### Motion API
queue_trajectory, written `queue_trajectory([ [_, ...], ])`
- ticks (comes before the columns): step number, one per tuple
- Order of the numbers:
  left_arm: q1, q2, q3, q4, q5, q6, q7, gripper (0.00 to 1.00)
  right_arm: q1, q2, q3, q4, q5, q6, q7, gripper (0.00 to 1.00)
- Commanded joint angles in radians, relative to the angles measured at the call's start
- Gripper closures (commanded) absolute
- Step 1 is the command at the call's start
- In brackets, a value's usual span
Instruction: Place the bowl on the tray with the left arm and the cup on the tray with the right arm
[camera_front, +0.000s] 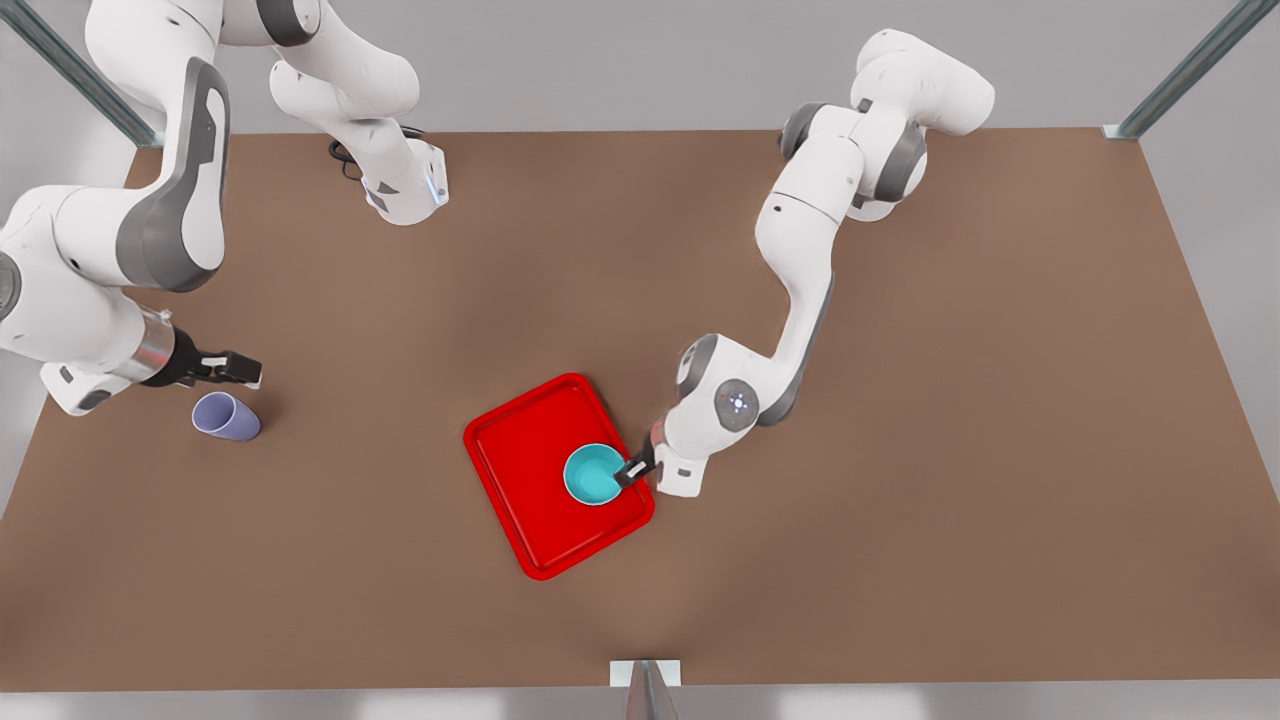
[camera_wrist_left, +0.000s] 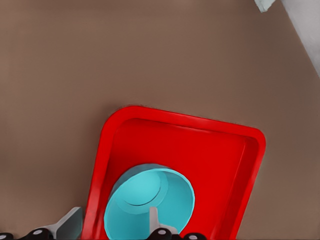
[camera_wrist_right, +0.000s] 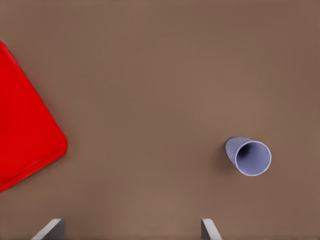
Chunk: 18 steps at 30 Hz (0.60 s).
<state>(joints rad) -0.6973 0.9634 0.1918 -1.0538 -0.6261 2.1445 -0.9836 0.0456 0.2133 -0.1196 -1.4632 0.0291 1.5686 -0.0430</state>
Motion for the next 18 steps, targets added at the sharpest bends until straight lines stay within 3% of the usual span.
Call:
queue_trajectory([
  [1,0.015,-0.029,0.000,0.000,0.087,-0.053,0.005,0.01,0.000,0.001,0.000,0.000,0.000,-0.001,0.000,0.00],
  [4,0.131,-0.262,0.011,-0.012,0.328,-0.598,0.455,0.01,0.000,0.001,0.000,0.000,0.000,0.001,0.000,0.00],
  [6,0.156,-0.376,0.107,-0.029,0.422,-0.825,0.755,0.01,0.000,0.001,0.000,0.000,0.000,0.001,0.000,0.00],
  [8,0.177,-0.448,0.143,-0.029,0.529,-0.925,0.942,0.01,-0.001,0.000,0.000,0.000,0.000,0.001,0.000,0.00],
  [10,0.193,-0.488,0.153,-0.028,0.532,-0.937,0.936,0.00,-0.003,0.001,0.000,-0.005,-0.002,0.005,-0.002,0.00],
  [11,0.220,-0.546,0.140,-0.102,0.537,-0.911,0.933,0.00,-0.003,0.003,0.000,-0.019,-0.002,0.014,-0.002,0.00],
  [12,0.229,-0.672,0.117,-0.277,0.548,-0.732,0.933,0.00,-0.003,0.008,0.000,-0.051,0.000,0.056,-0.002,0.00],
  [18,0.229,-0.667,0.129,-0.298,0.548,-0.724,0.922,0.00,-0.059,0.023,-0.002,-0.319,0.000,0.356,-0.083,0.00],
])
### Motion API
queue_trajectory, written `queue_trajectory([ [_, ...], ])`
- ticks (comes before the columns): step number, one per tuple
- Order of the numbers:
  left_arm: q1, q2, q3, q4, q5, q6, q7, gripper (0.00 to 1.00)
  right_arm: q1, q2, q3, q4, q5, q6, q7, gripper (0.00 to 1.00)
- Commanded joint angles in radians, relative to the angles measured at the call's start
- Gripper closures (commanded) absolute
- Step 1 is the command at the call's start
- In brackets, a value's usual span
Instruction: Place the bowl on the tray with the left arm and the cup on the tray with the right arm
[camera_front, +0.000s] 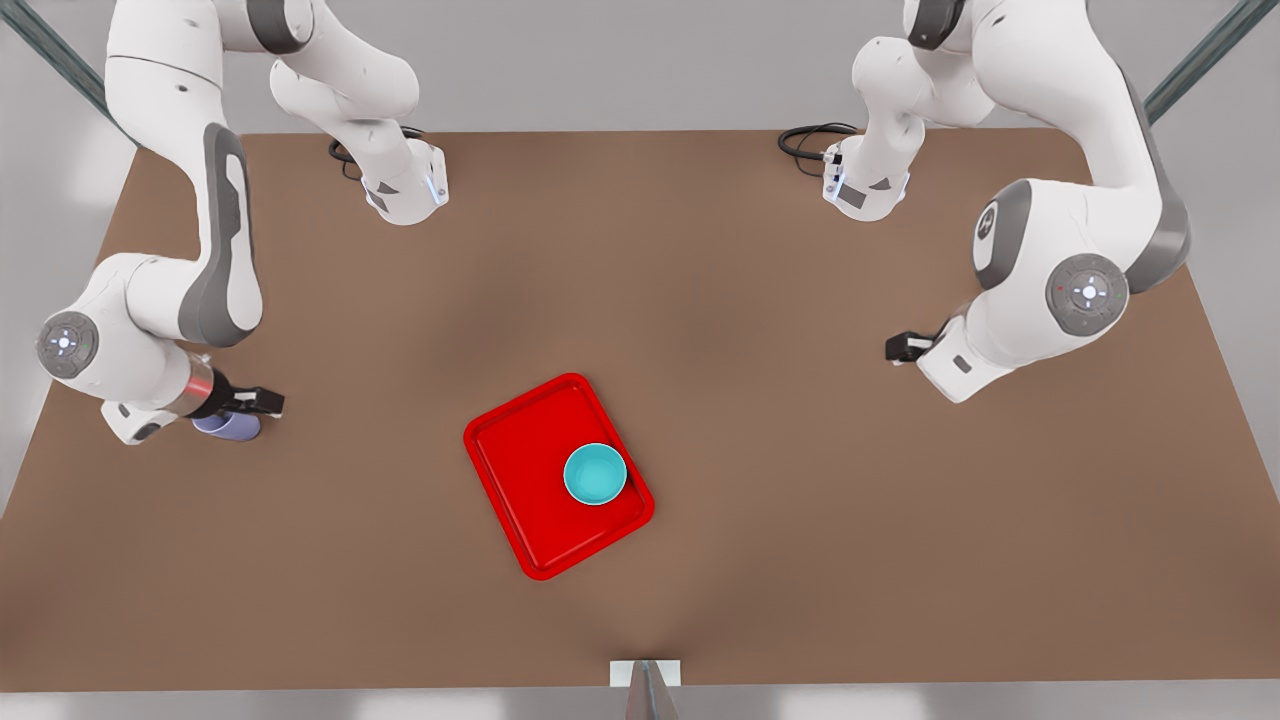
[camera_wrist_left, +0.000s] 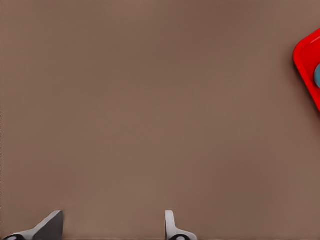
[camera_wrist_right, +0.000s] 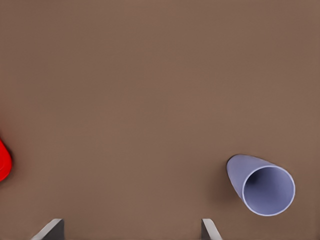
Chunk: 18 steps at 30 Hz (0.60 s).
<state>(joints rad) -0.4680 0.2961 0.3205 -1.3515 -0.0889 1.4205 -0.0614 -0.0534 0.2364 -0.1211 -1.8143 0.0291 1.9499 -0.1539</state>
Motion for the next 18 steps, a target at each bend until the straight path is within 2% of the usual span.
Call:
queue_trajectory([
  [1,0.000,0.000,0.000,0.000,0.011,-0.006,0.000,0.00,-0.017,0.000,0.000,-0.014,0.000,0.011,-0.022,0.00],
  [4,0.000,-0.008,0.000,0.002,0.009,-0.028,-0.002,0.00,-0.104,-0.003,0.001,-0.117,0.002,0.119,-0.145,0.00],
  [9,0.000,-0.006,0.000,0.002,0.009,-0.044,0.000,0.00,-0.164,0.047,-0.014,-0.119,0.040,0.181,-0.266,0.00],
  [12,0.000,-0.009,0.000,0.002,0.009,-0.070,0.000,0.00,-0.158,0.102,-0.109,-0.083,0.107,0.211,-0.404,0.00],
  [18,0.000,-0.011,0.000,0.002,0.009,-0.078,0.000,0.00,-0.158,0.155,-0.134,-0.108,0.153,0.276,-0.467,0.00],
])
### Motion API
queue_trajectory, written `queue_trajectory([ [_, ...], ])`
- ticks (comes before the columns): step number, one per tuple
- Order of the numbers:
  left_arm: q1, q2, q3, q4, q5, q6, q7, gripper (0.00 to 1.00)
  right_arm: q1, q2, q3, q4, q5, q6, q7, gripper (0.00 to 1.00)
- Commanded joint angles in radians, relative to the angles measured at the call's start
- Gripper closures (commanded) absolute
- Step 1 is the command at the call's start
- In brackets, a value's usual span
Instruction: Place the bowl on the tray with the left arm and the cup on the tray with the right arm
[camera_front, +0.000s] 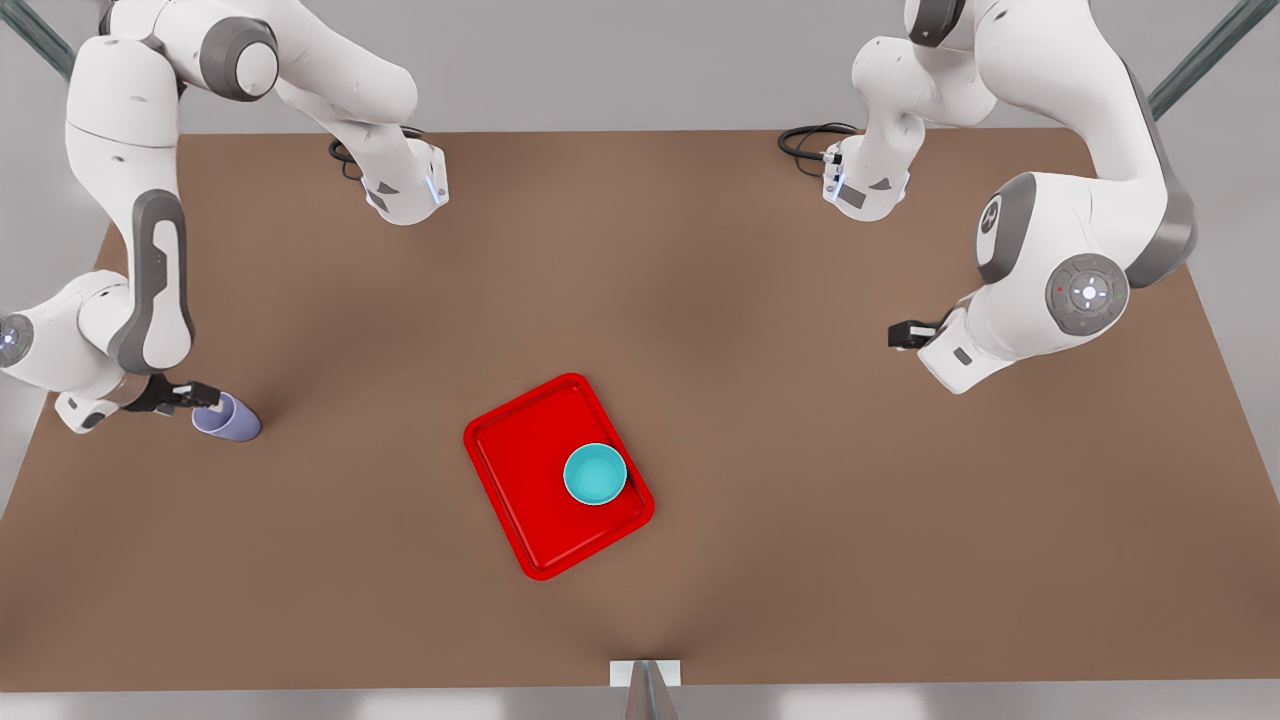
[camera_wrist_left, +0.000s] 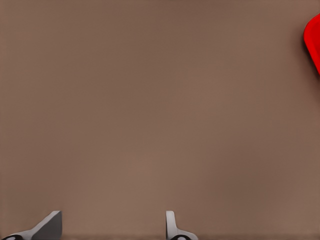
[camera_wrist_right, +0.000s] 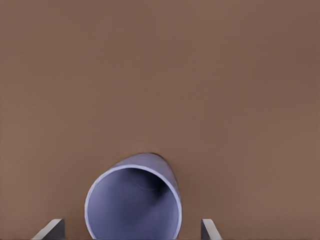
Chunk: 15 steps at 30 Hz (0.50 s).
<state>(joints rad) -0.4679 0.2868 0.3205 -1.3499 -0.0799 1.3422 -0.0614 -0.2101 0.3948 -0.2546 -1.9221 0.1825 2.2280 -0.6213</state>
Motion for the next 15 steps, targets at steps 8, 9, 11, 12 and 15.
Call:
queue_trajectory([
  [8,0.000,0.000,0.000,0.000,0.000,0.000,0.000,0.00,-0.002,0.053,-0.034,-0.005,0.002,0.070,-0.029,0.00],
  [9,0.000,0.000,0.000,0.000,0.000,0.000,0.000,0.00,0.000,0.061,-0.034,-0.006,0.002,0.070,-0.029,0.00],
  [11,0.000,0.000,0.000,0.000,0.000,0.000,0.000,0.00,0.006,0.076,-0.034,-0.009,0.002,0.070,-0.026,0.03],
  [12,0.000,0.000,0.000,0.000,0.000,0.000,0.000,0.00,0.015,0.079,-0.034,-0.011,0.002,0.065,-0.022,0.05],
  [15,0.000,0.000,0.000,0.000,0.000,0.000,0.000,0.00,0.018,0.082,-0.034,-0.017,0.000,0.065,-0.026,0.65],
])
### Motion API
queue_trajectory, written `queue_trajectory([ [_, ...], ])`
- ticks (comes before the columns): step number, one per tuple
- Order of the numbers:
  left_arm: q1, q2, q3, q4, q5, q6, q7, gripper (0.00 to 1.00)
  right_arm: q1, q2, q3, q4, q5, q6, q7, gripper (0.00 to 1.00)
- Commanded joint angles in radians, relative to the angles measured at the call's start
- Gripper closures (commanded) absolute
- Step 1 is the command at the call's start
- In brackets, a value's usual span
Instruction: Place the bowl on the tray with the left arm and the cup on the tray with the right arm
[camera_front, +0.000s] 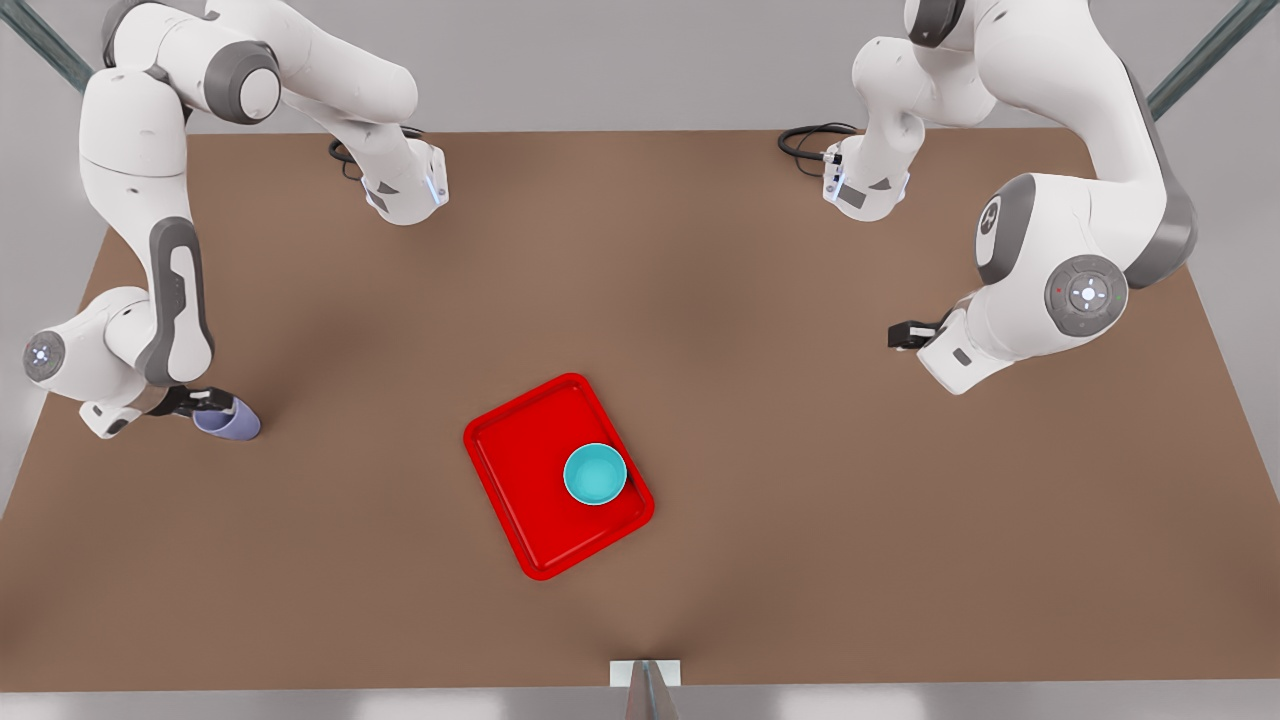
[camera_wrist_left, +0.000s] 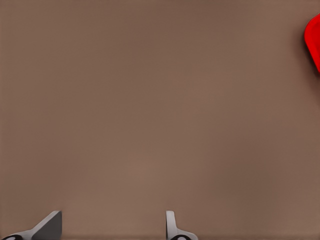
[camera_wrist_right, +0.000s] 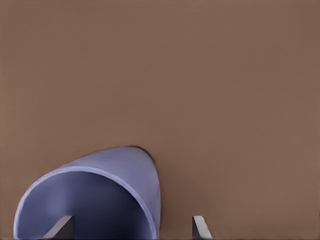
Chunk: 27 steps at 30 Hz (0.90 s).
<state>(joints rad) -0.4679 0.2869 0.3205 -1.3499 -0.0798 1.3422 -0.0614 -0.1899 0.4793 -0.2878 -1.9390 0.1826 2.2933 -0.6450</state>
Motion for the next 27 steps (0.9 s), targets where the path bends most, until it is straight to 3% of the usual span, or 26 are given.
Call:
queue_trajectory([
  [1,0.000,0.000,0.000,0.000,0.000,0.000,0.000,0.00,0.000,0.004,-0.001,0.000,0.000,0.002,0.002,0.79],
  [18,0.000,0.005,0.000,0.002,0.000,0.003,0.008,0.00,0.021,-0.013,0.009,0.028,-0.006,-0.011,0.019,0.79],
  [22,0.000,0.005,0.000,0.002,0.002,0.003,0.006,0.00,0.173,-0.022,-0.076,0.083,-0.008,-0.147,0.070,0.79],
  [25,0.000,0.006,0.000,0.002,0.002,0.003,0.005,0.00,0.227,-0.022,-0.068,0.175,-0.011,-0.261,0.123,0.79],
  [27,0.000,0.005,0.000,0.002,0.002,0.003,0.006,0.00,0.237,-0.031,-0.011,0.207,-0.028,-0.313,0.198,0.79],
])
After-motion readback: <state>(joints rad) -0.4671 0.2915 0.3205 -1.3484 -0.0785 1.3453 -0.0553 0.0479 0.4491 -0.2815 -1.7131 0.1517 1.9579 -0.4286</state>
